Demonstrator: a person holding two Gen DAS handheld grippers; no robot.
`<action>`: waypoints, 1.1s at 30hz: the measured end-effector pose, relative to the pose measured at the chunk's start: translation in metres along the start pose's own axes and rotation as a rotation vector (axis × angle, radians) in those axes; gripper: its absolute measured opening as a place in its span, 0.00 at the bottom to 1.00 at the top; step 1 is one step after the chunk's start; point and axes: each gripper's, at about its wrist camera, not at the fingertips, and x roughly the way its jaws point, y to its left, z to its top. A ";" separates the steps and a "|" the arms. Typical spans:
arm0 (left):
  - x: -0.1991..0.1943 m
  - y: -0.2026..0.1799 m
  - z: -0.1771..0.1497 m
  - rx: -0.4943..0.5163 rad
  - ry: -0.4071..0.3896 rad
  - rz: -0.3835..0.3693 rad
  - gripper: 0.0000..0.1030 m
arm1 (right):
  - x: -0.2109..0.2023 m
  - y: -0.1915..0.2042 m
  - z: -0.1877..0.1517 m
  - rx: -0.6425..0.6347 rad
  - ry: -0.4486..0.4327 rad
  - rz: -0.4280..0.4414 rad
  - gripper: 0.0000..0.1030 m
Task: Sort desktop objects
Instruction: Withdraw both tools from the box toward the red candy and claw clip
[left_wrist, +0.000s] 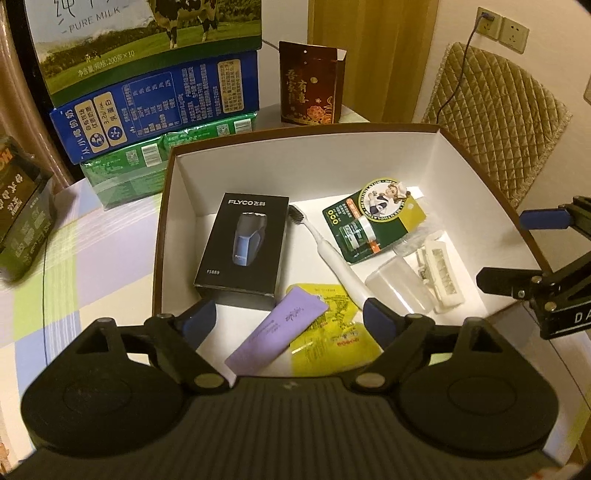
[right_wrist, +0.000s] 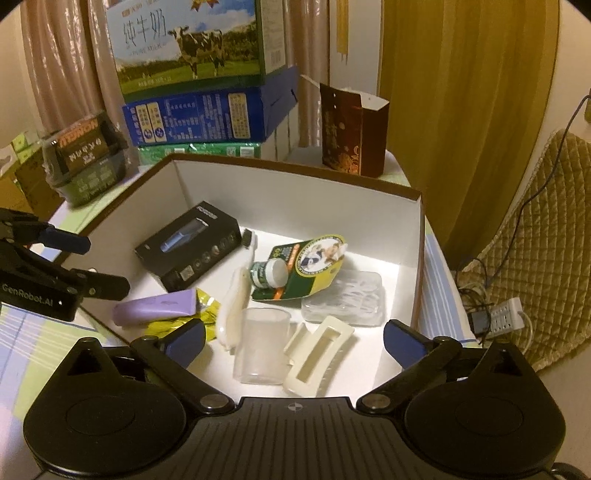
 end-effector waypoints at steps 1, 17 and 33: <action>-0.003 -0.001 -0.002 0.001 0.002 0.000 0.81 | -0.003 0.001 -0.001 0.002 -0.005 0.003 0.98; -0.052 -0.014 -0.039 0.007 -0.022 -0.016 0.81 | -0.049 0.025 -0.036 0.023 -0.035 0.040 0.98; -0.067 -0.038 -0.112 0.012 0.069 -0.050 0.81 | -0.065 0.042 -0.104 0.076 0.060 0.050 0.98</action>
